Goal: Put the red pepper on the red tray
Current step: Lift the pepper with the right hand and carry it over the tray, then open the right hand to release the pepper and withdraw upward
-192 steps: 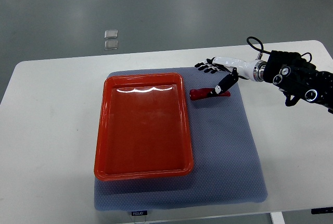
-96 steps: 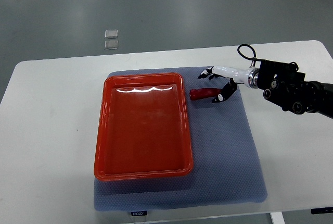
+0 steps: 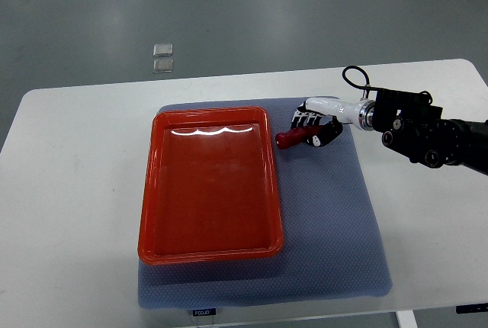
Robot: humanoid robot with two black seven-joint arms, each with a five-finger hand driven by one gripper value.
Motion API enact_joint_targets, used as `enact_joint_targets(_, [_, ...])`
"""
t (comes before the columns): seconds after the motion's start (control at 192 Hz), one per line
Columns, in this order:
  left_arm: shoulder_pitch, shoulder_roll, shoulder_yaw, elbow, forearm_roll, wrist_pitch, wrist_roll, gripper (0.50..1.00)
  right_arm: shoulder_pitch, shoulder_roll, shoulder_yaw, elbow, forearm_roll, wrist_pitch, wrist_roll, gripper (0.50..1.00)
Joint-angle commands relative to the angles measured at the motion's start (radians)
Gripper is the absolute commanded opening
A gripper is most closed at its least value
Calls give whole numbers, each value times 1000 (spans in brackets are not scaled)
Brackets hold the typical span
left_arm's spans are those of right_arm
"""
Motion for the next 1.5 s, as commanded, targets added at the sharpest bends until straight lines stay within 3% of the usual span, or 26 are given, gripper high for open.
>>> enact_joint_targets(0.0, [0, 0, 0, -1, -1, 0, 0, 1000, 1, 0, -2, 1, 0, 3, 13, 509])
enact_joint_targets(0.27, [0, 0, 0, -1, 1, 0, 0, 1000, 18, -15, -7, 1, 1, 3, 65, 500])
enact_joint_targets(0.629, [0, 0, 0, -1, -1, 0, 0, 1000, 113, 0, 2, 12, 1, 14, 202, 500])
enact_joint_targets(1.034, [0, 0, 0, -1, -1, 0, 0, 1000, 131, 239, -71, 7, -109, -17, 228, 500])
enact_joint_targets(1.242, [0, 0, 0, -1, -1, 0, 0, 1000, 107, 250, -177, 6, -111, -95, 223, 500])
enact_joint_targets(1.33, [0, 0, -1, 1, 1, 0, 0, 1000, 97, 250, -182, 6, -111, -107, 222, 547])
enact_joint_targets(1.392, [0, 0, 0, 1, 1, 0, 0, 1000, 97, 250, -182, 7, -109, -107, 222, 621])
enact_joint_targets(1.418, [0, 0, 0, 1, -1, 1, 0, 1000, 97, 250, -182, 7, -109, -107, 222, 686])
enact_joint_targets(1.429, [0, 0, 0, 1, -1, 1, 0, 1000, 97, 250, -182, 7, -109, -107, 222, 686])
enact_joint_targets(1.465, [0, 0, 0, -1, -1, 0, 0, 1000, 96, 250, -182, 7, -103, -107, 220, 794])
enact_joint_targets(1.496, [0, 0, 0, 1, -1, 0, 0, 1000, 96, 250, -182, 7, -102, -106, 220, 831])
